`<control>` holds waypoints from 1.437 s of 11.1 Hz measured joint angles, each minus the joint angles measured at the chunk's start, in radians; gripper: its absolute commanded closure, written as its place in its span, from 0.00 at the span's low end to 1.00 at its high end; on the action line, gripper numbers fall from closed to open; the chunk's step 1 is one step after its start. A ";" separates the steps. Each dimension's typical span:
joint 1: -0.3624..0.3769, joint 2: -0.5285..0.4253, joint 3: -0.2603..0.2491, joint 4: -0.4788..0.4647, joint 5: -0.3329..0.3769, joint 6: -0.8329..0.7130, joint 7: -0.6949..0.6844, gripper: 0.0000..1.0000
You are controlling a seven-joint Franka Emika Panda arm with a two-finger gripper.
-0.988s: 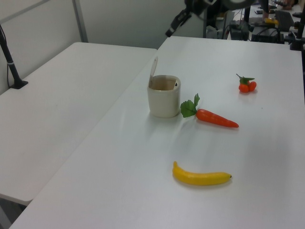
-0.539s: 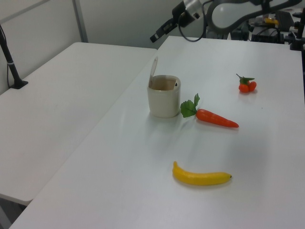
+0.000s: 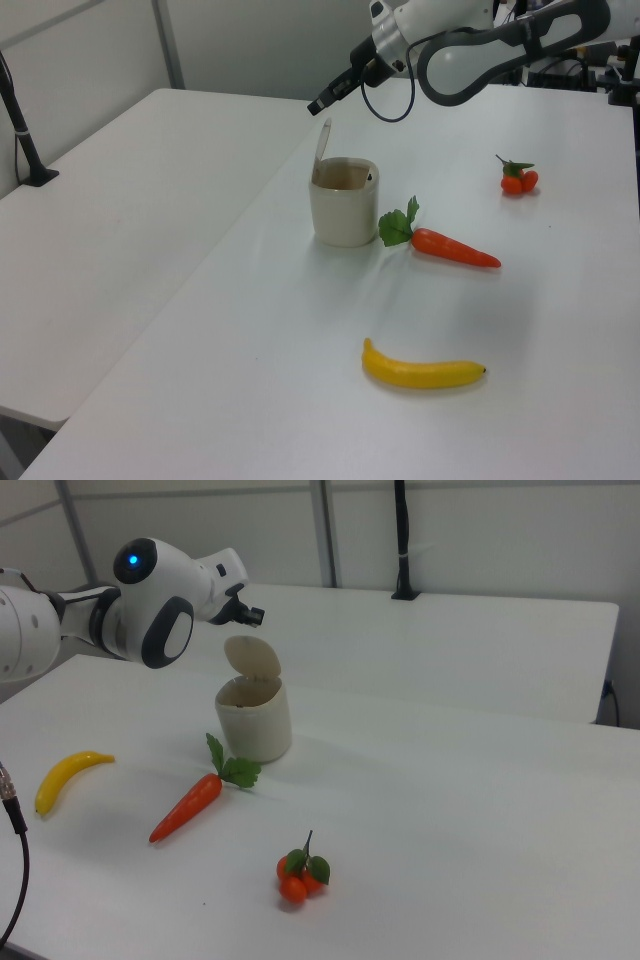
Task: Close garbage bin
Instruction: 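Lower the gripper behind the open lid of the cream bin, then push the raised lid forward and down onto the bin opening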
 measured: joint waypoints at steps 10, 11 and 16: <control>-0.017 -0.063 0.002 -0.043 0.000 -0.215 -0.035 1.00; -0.026 -0.085 0.002 -0.046 0.000 -0.282 -0.054 1.00; -0.033 -0.103 0.002 -0.073 -0.029 -0.421 -0.074 1.00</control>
